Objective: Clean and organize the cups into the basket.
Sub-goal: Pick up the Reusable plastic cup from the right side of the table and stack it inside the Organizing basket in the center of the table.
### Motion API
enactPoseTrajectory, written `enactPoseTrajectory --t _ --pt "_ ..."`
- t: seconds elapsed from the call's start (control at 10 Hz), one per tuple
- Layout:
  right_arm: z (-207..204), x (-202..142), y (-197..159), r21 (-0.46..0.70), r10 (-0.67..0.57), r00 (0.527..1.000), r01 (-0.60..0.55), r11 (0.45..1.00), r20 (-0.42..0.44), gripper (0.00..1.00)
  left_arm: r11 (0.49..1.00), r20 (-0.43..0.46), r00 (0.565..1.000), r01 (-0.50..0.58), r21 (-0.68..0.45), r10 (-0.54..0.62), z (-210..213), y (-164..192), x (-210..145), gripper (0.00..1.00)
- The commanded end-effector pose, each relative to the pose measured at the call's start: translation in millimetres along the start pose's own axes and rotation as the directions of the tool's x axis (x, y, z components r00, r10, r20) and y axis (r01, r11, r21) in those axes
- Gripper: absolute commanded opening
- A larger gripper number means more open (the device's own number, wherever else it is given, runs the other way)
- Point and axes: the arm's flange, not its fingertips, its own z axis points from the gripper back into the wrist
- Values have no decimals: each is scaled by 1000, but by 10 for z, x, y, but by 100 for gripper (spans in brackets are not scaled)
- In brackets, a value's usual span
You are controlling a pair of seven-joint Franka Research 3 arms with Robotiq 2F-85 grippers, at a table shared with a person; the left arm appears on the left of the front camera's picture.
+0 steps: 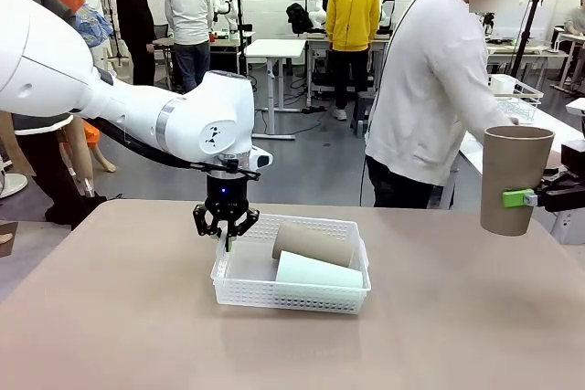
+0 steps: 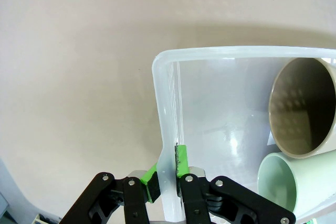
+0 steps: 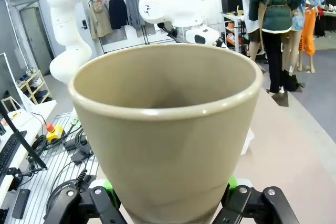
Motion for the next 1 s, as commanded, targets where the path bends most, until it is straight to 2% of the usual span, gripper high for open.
enactPoseTrajectory --t 0.0,0.2,0.3,0.4,0.5,0.6,0.8,0.9 --pt "-5 -9 -4 2 2 1000 -2 1000 -2 0 1000 2 1000 -3 1 3 10 -2 -6 0" --pt "-5 -9 -4 2 2 1000 -2 1000 -2 0 1000 2 1000 -3 1 3 10 -2 -6 0" --pt "-1 -3 -1 0 -1 1000 1 1000 0 82 1000 2 1000 -3 1 3 10 -2 -6 0" --pt "-260 255 -21 17 33 992 -32 999 -119 82 1000 2 1000 -3 1 3 10 -2 -6 0" --pt "-628 618 -77 43 77 963 -69 997 -257 82 1000 2 1000 -3 1 3 10 -2 -6 0" --pt "-941 936 -127 79 114 932 -92 993 -344 82 1000 2 1000 -3 1 3 10 -2 -6 0" --pt "-1597 1417 -228 123 137 844 -85 989 -518 82 1000 2 1000 -3 1 3 10 -2 -6 0" --pt "-1956 1574 -324 143 121 778 -40 989 -617 82 1000 2 1000 -3 1 3 10 -2 -6 0"
